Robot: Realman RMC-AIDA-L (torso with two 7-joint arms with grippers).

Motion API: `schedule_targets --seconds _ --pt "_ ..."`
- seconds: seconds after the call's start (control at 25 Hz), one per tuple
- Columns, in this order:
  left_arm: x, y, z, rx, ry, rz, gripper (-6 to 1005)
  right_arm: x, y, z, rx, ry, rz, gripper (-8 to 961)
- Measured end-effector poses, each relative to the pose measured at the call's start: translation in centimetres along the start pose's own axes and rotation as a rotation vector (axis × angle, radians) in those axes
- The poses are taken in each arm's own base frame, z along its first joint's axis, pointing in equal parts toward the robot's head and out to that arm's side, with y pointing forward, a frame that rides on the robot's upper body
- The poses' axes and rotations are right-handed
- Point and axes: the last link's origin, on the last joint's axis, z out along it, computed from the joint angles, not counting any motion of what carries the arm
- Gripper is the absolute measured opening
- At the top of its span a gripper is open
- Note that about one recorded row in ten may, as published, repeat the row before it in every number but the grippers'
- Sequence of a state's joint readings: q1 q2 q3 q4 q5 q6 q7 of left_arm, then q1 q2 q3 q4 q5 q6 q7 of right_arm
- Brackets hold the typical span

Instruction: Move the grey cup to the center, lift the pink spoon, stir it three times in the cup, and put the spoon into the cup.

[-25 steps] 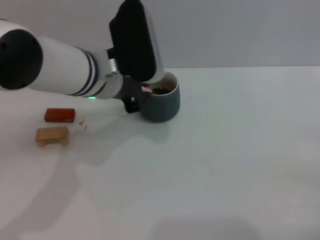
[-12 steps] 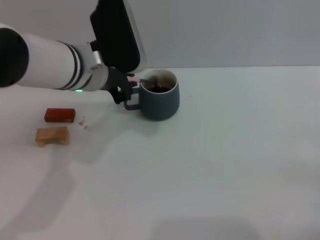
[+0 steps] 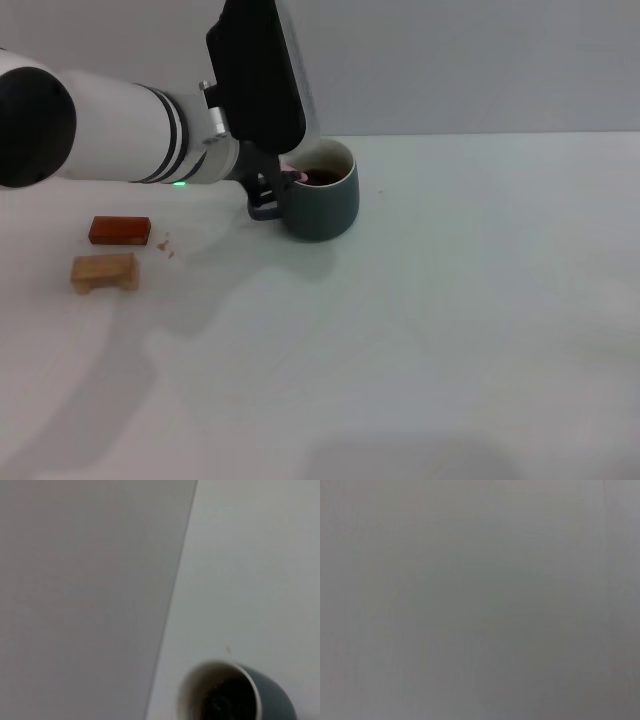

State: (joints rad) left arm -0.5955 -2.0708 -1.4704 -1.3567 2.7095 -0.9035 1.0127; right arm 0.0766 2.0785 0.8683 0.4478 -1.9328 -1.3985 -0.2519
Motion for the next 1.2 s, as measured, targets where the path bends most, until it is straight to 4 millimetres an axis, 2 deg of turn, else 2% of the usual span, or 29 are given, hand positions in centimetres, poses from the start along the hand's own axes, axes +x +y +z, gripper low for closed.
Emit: schedule_targets --seconds 0.08,0.12,0.16,0.2,0.28,0.32,0.36,0.4,0.48,0.52,0.56,0.6,0.68,0.72,0.76,0.8,0.88,0.92,0.96,1.0,1.08,1.2 --pt "0.4 -0.5 -0.3 0.045 0.041 -0.036 304 0.0 0.0 0.0 0.0 -0.001 0.0 0" --pt "0.5 -1.4 -0.9 0.147 0.112 -0.137 315 0.0 0.0 0.0 0.0 -0.001 0.0 0" --pt "0.5 -1.4 -0.9 0.147 0.112 -0.137 325 0.0 0.0 0.0 0.0 -0.001 0.0 0" --pt "0.4 -1.9 -1.4 0.213 0.165 -0.209 336 0.0 0.0 0.0 0.0 -0.002 0.0 -1" --pt "-0.4 -2.7 -2.7 0.371 0.301 -0.385 467 0.0 0.0 0.0 0.002 -0.003 0.0 -1" --pt "-1.5 -2.8 -4.0 0.527 0.447 -0.535 533 0.0 -0.1 0.0 0.004 -0.003 0.0 -1" --pt "-2.2 -2.6 -4.6 0.609 0.515 -0.587 537 0.0 -0.1 0.0 0.004 -0.003 0.0 -1" --pt "-2.2 -2.6 -4.6 0.609 0.515 -0.587 540 0.0 -0.1 0.0 0.005 -0.004 0.0 -1" --pt "-3.6 -1.9 -5.7 0.765 0.629 -0.628 547 -0.1 -0.1 0.1 0.01 -0.005 0.001 -1" --pt "-5.0 -1.3 -7.3 0.929 0.723 -0.605 551 -0.1 -0.2 0.1 0.015 -0.009 0.001 -1" --pt "-6.2 -1.1 -8.4 1.022 0.759 -0.603 562 -0.1 -0.2 0.1 0.015 -0.009 0.001 -1" --pt "-6.2 -1.1 -8.4 1.022 0.759 -0.603 574 -0.2 -0.3 0.1 0.019 -0.012 -0.001 -2" --pt "-8.4 -0.4 -9.8 1.137 0.782 -0.629 597 -0.3 -0.7 0.0 0.03 -0.026 -0.008 -2" --pt "-11.5 0.6 -10.0 1.179 0.748 -0.709 608 -0.5 -1.0 -0.1 0.044 -0.04 -0.013 -2" --pt "-13.3 1.3 -9.7 1.177 0.711 -0.759 653 -0.5 -1.0 -0.1 0.044 -0.04 -0.013 -2" --pt "-13.3 1.3 -9.7 1.177 0.711 -0.759 698 -0.6 -1.3 -0.1 0.054 -0.046 -0.016 -2" --pt "-16.7 2.9 -8.9 1.153 0.648 -0.864 787 -0.7 -1.7 -0.2 0.07 -0.055 -0.022 -1" --pt "-19.3 4.5 -8.4 1.139 0.609 -0.948 832 -0.7 -1.9 -0.3 0.078 -0.061 -0.027 -1" --pt "-19.3 4.5 -8.4 1.139 0.609 -0.948 833 -0.7 -2.0 -0.3 0.079 -0.061 -0.029 -1" --pt "-20.7 5.5 -8.2 1.137 0.583 -0.973 833 -0.7 -2.0 -0.3 0.079 -0.061 -0.029 -1" --pt "-22.0 6.8 -7.9 1.141 0.542 -0.96 835 -0.7 -2.1 -0.4 0.08 -0.061 -0.031 -1" --pt "-23.3 8.2 -7.7 1.146 0.489 -0.944 837 -0.7 -2.1 -0.4 0.084 -0.062 -0.032 -1"
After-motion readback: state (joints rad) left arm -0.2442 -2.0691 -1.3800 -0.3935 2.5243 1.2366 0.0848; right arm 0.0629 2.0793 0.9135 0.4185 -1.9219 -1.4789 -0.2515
